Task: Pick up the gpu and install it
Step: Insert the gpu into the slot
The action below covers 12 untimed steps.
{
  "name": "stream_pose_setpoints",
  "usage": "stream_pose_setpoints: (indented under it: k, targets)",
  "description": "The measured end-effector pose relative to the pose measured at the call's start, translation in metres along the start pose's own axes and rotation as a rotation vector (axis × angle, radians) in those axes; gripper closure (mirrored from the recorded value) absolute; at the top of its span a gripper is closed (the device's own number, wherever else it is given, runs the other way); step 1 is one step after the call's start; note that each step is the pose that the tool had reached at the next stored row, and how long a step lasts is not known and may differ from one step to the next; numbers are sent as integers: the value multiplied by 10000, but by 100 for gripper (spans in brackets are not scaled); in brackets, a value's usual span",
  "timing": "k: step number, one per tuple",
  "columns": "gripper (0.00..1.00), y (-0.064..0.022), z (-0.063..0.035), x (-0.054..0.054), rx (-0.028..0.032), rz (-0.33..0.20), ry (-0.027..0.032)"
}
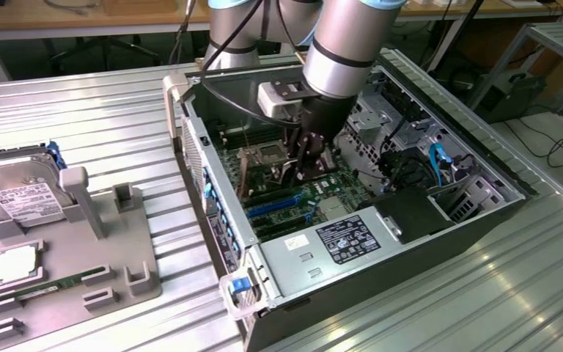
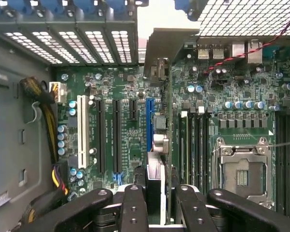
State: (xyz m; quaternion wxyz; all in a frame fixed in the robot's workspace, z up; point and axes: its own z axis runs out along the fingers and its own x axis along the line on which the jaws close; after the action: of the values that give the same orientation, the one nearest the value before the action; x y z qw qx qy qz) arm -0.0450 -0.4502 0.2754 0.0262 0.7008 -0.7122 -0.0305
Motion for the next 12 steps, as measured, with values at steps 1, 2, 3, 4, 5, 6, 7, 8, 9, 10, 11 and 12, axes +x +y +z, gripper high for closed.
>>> stream_pose_setpoints:
  k: [1, 2, 3, 4, 5, 6, 7, 8, 9, 10, 11, 12]
  targets:
    - [73, 4, 15, 0, 0, -1, 0]
    - [73, 6, 27, 0, 6, -2, 1]
    - [73, 10, 35, 1, 45, -2, -1]
    - [73, 14, 44, 1, 81, -2, -1]
    - [73, 20, 51, 1, 115, -3, -2]
    - [73, 31, 54, 1, 130, -2, -2]
    - [73, 44, 57, 1, 135, -2, -1]
    - [73, 54, 61, 2, 139, -3, -2]
    - [73, 58, 65, 2, 162, -5, -4]
    - [73, 60, 68, 2, 212, -6, -2]
    - [73, 63, 72, 2, 254, -6, -6]
    - [73, 66, 75, 2, 289, -7, -7]
